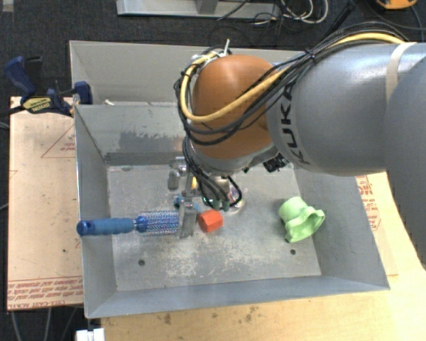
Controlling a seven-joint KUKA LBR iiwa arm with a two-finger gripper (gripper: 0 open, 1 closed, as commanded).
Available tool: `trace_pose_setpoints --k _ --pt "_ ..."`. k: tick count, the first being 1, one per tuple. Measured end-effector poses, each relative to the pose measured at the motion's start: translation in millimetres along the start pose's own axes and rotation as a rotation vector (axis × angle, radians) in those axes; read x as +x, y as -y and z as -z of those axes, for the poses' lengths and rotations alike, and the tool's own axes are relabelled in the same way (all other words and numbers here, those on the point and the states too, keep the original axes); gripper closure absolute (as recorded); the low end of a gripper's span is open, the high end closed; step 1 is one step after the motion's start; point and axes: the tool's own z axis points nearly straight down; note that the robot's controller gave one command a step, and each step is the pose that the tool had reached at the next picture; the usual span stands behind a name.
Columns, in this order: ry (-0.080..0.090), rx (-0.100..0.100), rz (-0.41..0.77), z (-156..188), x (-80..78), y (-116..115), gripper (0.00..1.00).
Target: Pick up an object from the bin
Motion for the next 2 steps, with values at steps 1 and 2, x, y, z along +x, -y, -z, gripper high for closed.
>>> trace_pose_setpoints --k 1,2 --pt "0.003 0.000 0.206 -133.1 -12.6 -10.3 0.00" --pt "0.010 -0.001 0.322 -98.7 -2.2 -29.4 0.00"
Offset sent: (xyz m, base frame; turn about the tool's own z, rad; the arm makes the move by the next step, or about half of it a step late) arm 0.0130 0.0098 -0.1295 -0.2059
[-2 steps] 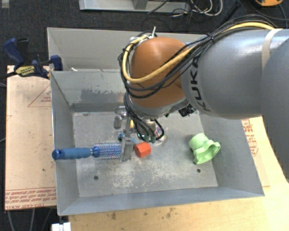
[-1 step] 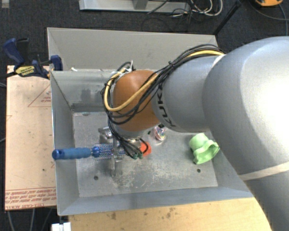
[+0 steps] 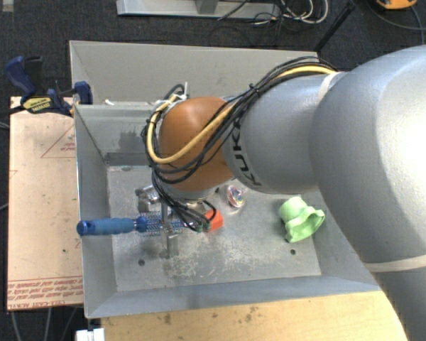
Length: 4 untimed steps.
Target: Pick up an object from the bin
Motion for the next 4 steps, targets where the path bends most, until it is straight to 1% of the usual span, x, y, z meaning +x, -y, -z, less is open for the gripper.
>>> trace_pose_setpoints --k 1,2,3,4 --pt "-0.002 0.001 0.094 1.6 -2.1 1.9 0.00" --pt "-0.004 0.000 0.020 -32.2 1.0 8.3 0.00" --pt "-0.003 -0.002 0.018 -31.9 0.3 8.0 0.00" --pt "-0.002 -0.001 0.016 -31.4 -0.1 9.3 1.00"
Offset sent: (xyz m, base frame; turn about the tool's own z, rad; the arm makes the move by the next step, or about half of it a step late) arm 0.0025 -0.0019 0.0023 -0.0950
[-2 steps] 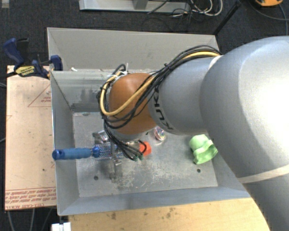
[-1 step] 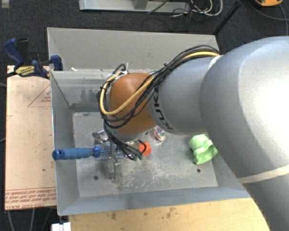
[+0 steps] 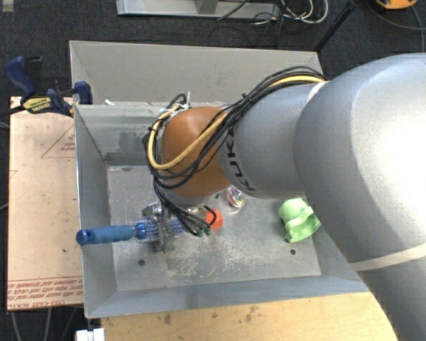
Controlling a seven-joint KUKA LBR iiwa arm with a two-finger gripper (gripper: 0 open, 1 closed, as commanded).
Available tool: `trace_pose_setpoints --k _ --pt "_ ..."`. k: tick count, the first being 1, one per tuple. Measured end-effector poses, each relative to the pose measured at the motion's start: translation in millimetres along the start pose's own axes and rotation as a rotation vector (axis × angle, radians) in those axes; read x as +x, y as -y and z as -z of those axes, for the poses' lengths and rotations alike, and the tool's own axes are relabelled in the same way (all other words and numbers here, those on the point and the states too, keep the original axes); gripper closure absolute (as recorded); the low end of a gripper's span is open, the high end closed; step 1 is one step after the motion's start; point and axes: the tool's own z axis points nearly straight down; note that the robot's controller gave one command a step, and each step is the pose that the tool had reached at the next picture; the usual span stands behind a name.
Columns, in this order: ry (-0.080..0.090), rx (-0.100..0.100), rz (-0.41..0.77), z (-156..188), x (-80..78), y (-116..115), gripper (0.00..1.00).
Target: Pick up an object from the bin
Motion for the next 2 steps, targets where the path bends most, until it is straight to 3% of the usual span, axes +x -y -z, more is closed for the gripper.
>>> trace_pose_setpoints --k 1,2 --pt "0.006 0.002 -0.001 72.8 -2.1 -0.5 1.00" --pt "0.005 0.002 -0.001 123.9 -3.9 -1.4 1.00"
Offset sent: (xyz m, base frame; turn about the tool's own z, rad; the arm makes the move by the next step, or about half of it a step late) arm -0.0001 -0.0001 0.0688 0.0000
